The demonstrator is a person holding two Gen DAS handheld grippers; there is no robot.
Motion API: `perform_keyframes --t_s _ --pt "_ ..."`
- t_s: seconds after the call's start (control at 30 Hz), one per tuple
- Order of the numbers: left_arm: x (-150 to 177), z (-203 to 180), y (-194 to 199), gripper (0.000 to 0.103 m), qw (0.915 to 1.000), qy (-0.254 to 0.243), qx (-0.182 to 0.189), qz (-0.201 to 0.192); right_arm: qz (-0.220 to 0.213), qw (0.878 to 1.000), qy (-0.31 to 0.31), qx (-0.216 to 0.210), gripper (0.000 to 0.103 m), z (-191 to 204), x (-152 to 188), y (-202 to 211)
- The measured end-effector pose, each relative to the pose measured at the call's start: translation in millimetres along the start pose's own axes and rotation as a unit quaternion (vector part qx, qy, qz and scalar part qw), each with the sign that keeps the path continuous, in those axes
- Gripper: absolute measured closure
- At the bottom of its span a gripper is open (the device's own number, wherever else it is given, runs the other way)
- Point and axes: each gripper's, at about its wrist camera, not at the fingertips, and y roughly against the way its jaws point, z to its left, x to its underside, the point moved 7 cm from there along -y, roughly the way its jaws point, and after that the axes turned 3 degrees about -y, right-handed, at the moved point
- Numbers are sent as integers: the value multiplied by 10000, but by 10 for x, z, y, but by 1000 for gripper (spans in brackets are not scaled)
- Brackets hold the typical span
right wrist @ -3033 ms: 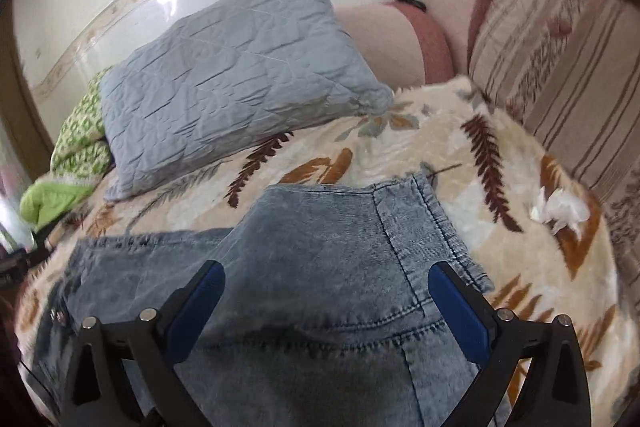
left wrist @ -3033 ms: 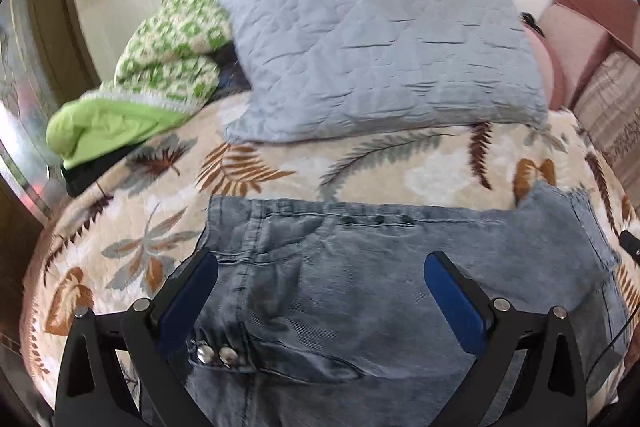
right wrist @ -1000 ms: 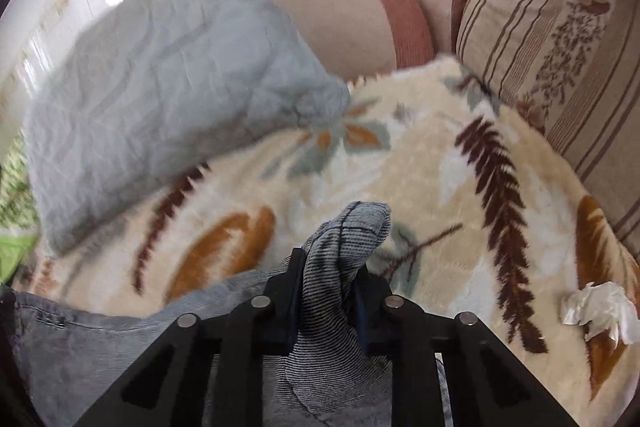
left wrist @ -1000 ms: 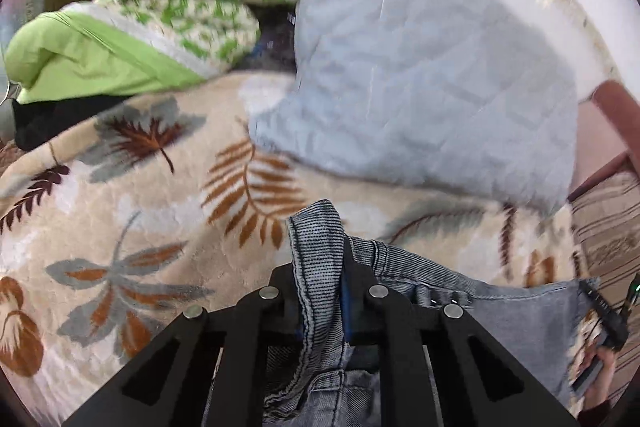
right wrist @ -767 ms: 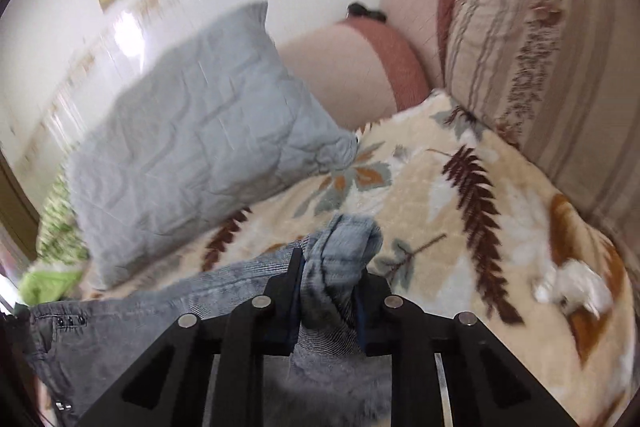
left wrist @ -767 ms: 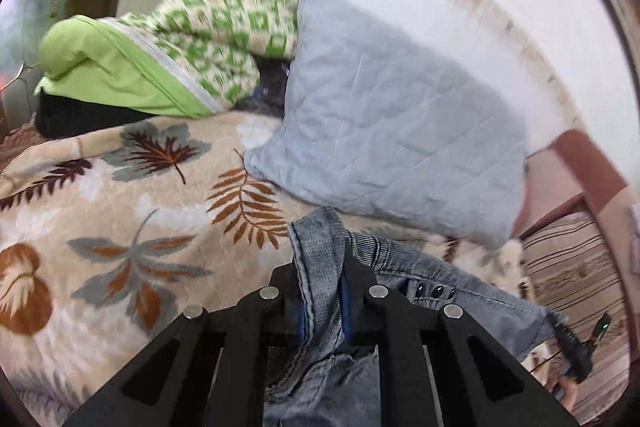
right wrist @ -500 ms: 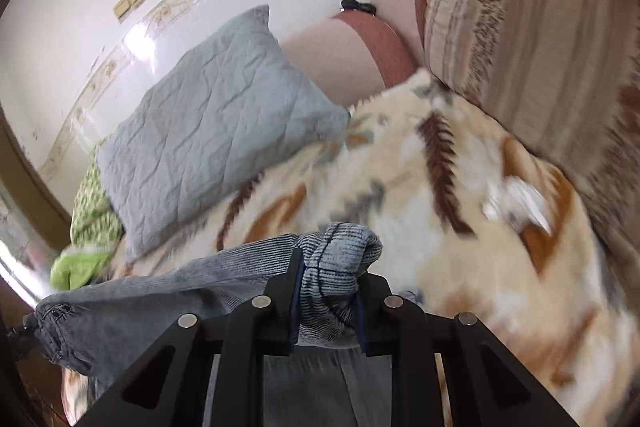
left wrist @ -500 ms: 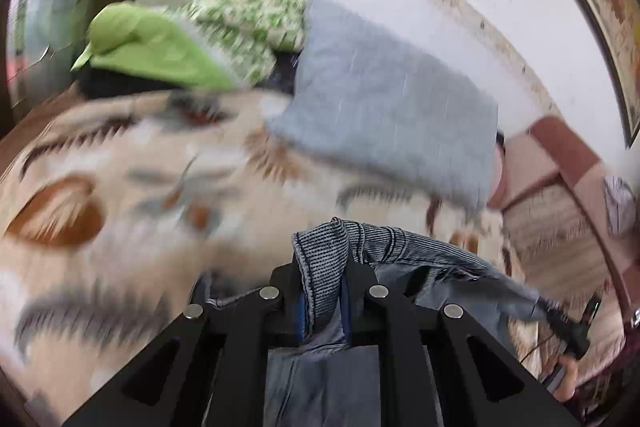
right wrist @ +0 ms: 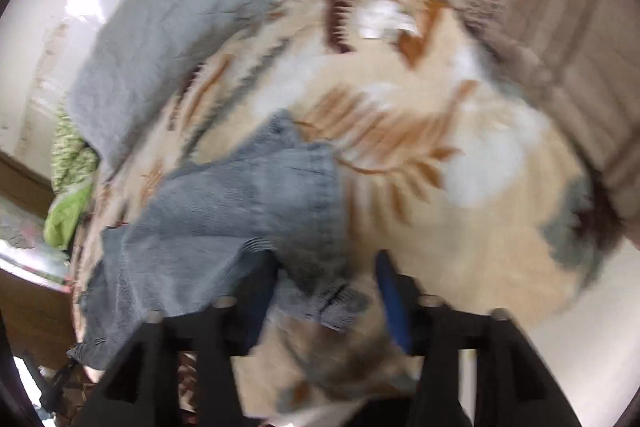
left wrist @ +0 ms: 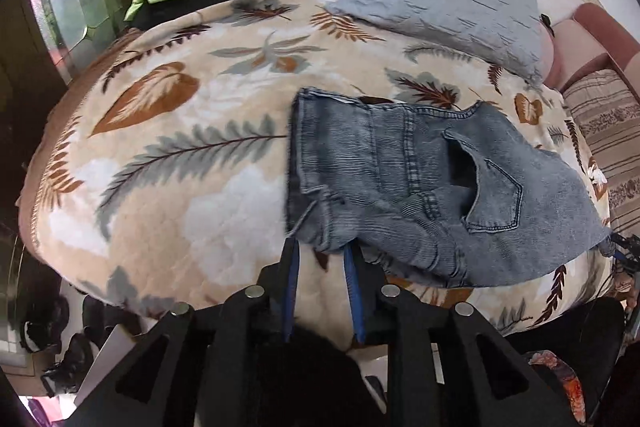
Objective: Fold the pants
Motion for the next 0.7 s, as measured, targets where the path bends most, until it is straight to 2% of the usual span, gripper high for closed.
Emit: perform_keyframes --t_s 0.13,0.2,0.27,0.33,0.4,0.47,0.57,0.67,0.7 --pt "-128 269 330 76 9980 203 -506 -309 -526 9978 -304 -268 42 -186 -121 368" --pt "-222 313 470 69 9963 390 -513 -564 -729 9948 -509 -490 33 -202 -222 470" --pt "-318 214 545 60 9953 448 -364 -783 -865 9916 -696 -664 30 -142 -348 472" --pt "-381 -51 510 57 9961 216 -208 -829 -747 9918 -724 -738 29 47 -488 299" --pt "-392 -329 416 57 9970 -92 -66 -762 -318 9942 -807 -635 29 190 -591 -60" --pt "-384 -656 260 57 9969 -485 42 -614 -15 9940 -942 -559 29 265 -589 -382" --pt "-372 -1035 18 57 9961 -796 128 -358 454 9936 -940 -437 29 345 -413 -801" --pt "-376 -1341 -205 57 9947 -971 264 -226 210 9995 -214 -129 30 497 -304 -840" --pt "-373 -1412 -263 57 9943 -1015 280 -187 124 9999 10 -35 35 540 -290 -834"
